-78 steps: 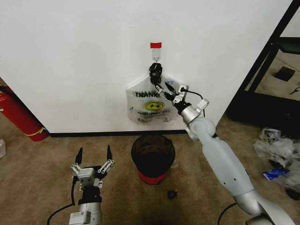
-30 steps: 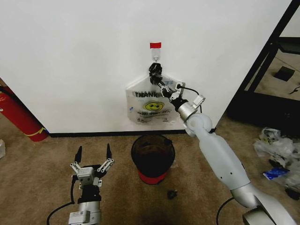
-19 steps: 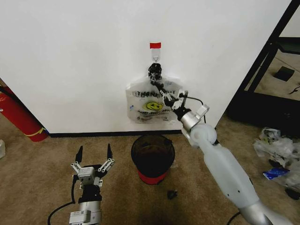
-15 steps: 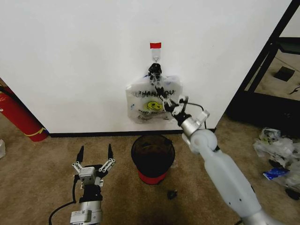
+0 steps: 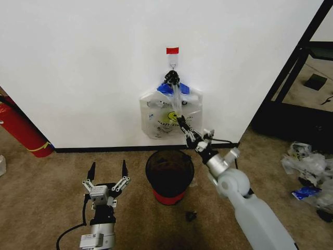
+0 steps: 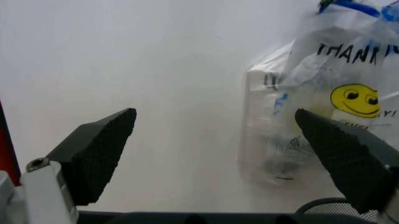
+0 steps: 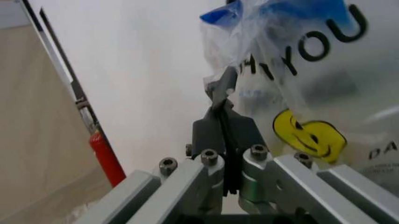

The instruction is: Pick up the garbage bag from the wall and place it over the trash bin.

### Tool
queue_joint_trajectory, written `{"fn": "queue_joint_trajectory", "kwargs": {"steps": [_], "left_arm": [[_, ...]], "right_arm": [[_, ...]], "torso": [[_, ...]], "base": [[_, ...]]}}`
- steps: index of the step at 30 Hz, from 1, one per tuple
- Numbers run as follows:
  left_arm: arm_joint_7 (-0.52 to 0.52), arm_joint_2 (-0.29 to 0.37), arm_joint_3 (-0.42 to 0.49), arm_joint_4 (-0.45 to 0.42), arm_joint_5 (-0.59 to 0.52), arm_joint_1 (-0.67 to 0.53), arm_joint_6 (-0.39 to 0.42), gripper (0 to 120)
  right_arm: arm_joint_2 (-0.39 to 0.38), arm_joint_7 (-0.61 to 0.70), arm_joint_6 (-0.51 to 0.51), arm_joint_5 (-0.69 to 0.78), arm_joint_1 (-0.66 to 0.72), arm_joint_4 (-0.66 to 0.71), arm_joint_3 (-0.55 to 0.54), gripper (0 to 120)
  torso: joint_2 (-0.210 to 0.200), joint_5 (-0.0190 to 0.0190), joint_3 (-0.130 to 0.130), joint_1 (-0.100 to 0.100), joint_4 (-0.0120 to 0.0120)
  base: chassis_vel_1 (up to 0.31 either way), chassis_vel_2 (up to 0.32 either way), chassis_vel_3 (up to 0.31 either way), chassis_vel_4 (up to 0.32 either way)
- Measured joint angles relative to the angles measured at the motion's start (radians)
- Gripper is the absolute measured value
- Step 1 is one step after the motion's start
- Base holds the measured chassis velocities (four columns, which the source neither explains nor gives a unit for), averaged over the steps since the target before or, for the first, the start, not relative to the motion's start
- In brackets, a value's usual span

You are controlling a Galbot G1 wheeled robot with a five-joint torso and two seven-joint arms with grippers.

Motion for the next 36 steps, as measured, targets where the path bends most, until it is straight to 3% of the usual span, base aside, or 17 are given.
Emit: {"fn": "queue_joint_trajectory", "kwargs": {"steps": [11, 27, 36], "left_arm": [[-0.001, 0.023, 0.017, 0.005, -0.003, -0.01, 0.0, 100], [-0.001, 0.03, 0.032, 0.012, -0.007, -0.016, 0.002, 100], [-0.001, 0.038, 0.036, 0.019, -0.01, -0.023, 0.007, 100]], "right_arm": [[-0.024, -0.059, 0.058, -0.108, -0.233, 0.152, 0.086, 0], [-0.008, -0.218, 0.244, -0.329, -0.443, 0.183, 0.176, 0], [0.016, -0.268, 0.333, -0.373, -0.53, 0.192, 0.23, 0]], "torso": [[0.0, 0.0, 0.0, 0.0, 0.0], [0.0, 0.0001, 0.0, 0.0, 0.0], [0.0, 0.0, 0.0, 0.0, 0.0]], "base": [[0.0, 0.0, 0.0, 0.0], [0.0, 0.0, 0.0, 0.0], [0.0, 0.0, 0.0, 0.0]]}}
